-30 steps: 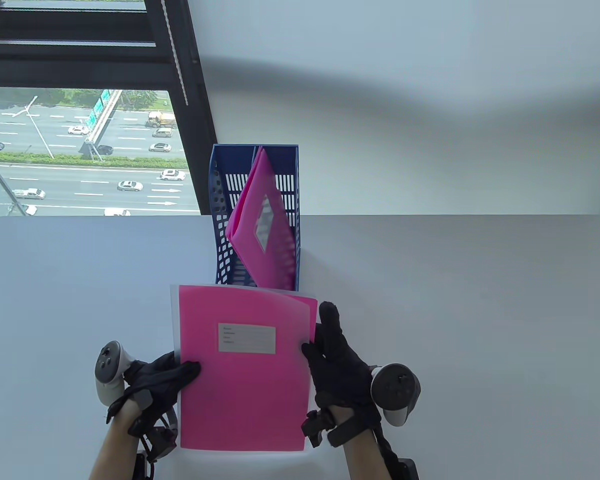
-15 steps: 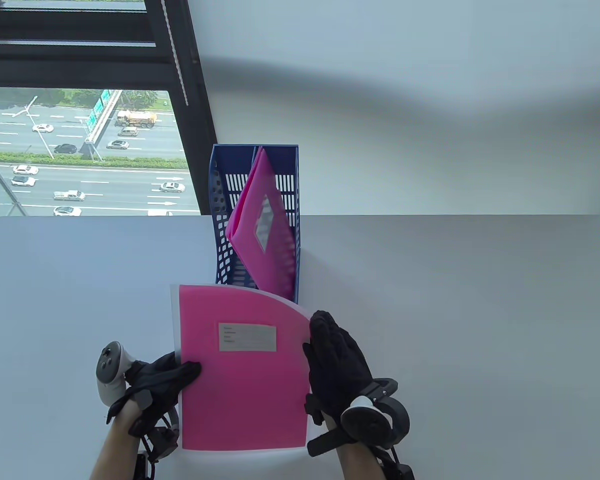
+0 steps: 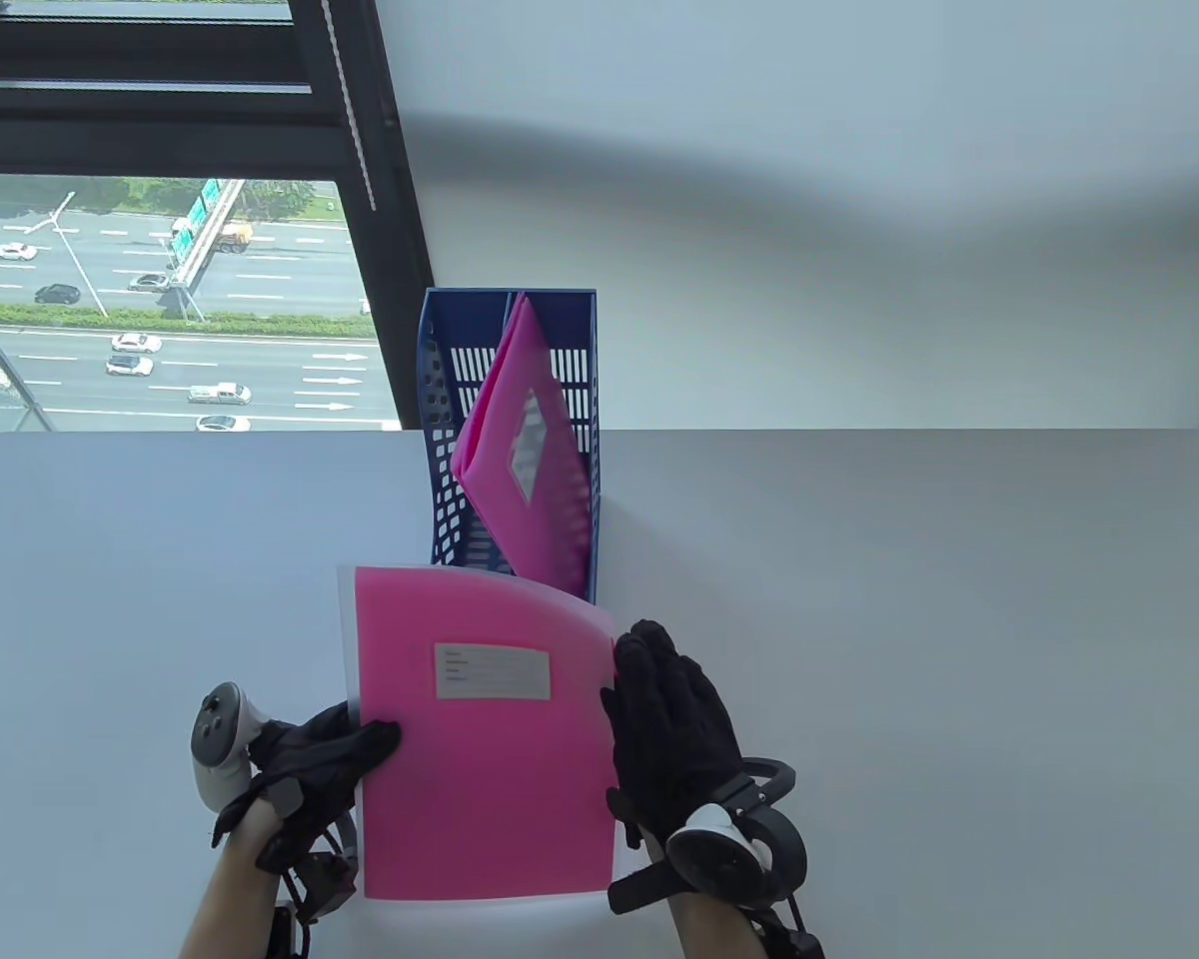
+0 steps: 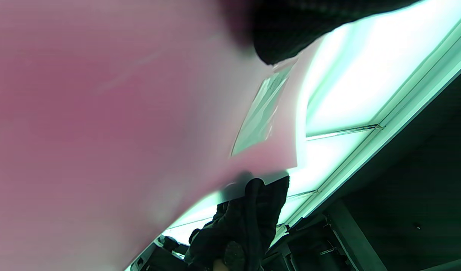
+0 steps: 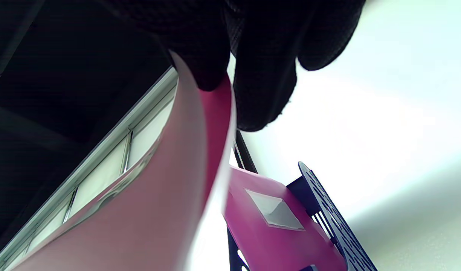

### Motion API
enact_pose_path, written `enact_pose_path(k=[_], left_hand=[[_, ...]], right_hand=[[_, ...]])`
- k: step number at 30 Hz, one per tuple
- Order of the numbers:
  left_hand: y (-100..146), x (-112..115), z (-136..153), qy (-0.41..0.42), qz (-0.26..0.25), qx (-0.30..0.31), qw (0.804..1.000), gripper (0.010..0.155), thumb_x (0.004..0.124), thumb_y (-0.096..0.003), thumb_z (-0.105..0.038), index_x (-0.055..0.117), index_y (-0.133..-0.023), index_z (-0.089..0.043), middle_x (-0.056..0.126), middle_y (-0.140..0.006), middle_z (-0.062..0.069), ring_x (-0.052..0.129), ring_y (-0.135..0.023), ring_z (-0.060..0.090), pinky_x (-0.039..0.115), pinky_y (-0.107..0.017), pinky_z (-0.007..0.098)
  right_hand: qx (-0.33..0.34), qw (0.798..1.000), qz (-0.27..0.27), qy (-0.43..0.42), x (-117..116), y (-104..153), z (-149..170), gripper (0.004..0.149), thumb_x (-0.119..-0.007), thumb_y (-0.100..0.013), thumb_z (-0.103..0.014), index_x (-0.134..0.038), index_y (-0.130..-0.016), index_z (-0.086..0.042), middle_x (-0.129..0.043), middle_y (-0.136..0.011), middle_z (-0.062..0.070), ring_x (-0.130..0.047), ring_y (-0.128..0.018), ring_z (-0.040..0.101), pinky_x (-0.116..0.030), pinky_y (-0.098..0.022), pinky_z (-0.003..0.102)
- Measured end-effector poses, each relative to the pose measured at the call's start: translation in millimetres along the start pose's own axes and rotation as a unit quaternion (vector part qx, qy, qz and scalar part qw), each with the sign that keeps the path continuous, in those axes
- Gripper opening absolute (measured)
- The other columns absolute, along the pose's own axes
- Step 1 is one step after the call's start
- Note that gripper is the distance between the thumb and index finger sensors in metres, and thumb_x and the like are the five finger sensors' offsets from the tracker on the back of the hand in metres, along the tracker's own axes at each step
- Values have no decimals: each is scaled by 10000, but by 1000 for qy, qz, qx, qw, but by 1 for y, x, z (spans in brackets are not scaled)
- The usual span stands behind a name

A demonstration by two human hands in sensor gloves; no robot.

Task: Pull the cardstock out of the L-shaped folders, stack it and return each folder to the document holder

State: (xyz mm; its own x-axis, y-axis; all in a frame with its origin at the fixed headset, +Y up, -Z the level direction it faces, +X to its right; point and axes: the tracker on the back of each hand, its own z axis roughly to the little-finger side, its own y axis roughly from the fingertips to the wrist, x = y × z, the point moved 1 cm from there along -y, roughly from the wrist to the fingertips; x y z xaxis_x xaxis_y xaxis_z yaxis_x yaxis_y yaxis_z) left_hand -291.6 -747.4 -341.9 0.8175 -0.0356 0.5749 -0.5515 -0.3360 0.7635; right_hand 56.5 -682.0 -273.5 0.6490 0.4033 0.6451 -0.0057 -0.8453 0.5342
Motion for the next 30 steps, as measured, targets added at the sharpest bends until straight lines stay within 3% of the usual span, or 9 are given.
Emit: enact_pose_path(k=[11,14,16,18,20,22,25,30], left_hand=[[1,-2,1,5,1,0,1000,452,728,-604,-391,785,-974,-137,956,-800,56,1096,-598,275,801,-613,480],[1,-2,2,6,2,1,1000,452,727,-605,-394,785,-975,-141,956,-800,52,1096,-598,272,801,-614,479],[1,-3,2,8,1,3,1000,452,727,-604,-393,786,-974,-141,958,-799,53,1096,-599,272,802,-613,479],[2,-4,1,10,0,5,1000,451,727,-606,-394,785,-976,-142,955,-803,53,1094,-602,273,799,-616,480],[1,-2,1,14,8,9,1000,448,726,-606,-397,787,-976,-150,958,-801,48,1096,-603,267,800,-617,477],[0,-1,1,12,9,10,1000,449,726,-607,-395,786,-976,-147,957,-802,49,1095,-603,271,799,-617,479],[1,-2,2,8,12,8,1000,448,721,-610,-398,782,-980,-152,952,-810,44,1090,-612,267,794,-623,478],[1,-3,2,3,16,6,1000,446,718,-613,-402,780,-982,-161,951,-813,34,1090,-617,258,794,-631,472]], right_hand=[[8,1000,-5,-1,1,-1,-3,586,-887,-585,-323,-565,-1073,-360,-594,-1132,4,-1028,-610,108,-723,-693,426],[0,1000,-10,-11,1,-3,-1,531,-883,-582,-339,-612,-1038,-368,-596,-1134,2,-1029,-624,117,-724,-695,428],[-44,997,-35,-59,-1,-6,7,428,-856,-585,-402,-708,-980,-327,-624,-1127,12,-1026,-652,129,-716,-702,437],[-129,974,-79,-171,-8,-6,21,406,-848,-586,-437,-757,-956,-299,-584,-1154,33,-984,-730,184,-679,-716,482],[-199,921,-130,-310,-19,-2,35,372,-830,-603,-467,-820,-922,-277,-498,-1194,63,-881,-830,244,-626,-729,529],[-231,880,-159,-384,-28,1,43,371,-811,-611,-461,-846,-914,-251,-544,-1178,79,-873,-829,255,-614,-728,544],[-252,837,-198,-444,-39,6,49,391,-792,-614,-485,-873,-896,-227,-625,-1144,93,-880,-815,266,-601,-727,553],[-269,788,-238,-500,-50,11,52,433,-745,-623,-524,-915,-834,-186,-719,-1079,117,-902,-767,279,-602,-716,554]])
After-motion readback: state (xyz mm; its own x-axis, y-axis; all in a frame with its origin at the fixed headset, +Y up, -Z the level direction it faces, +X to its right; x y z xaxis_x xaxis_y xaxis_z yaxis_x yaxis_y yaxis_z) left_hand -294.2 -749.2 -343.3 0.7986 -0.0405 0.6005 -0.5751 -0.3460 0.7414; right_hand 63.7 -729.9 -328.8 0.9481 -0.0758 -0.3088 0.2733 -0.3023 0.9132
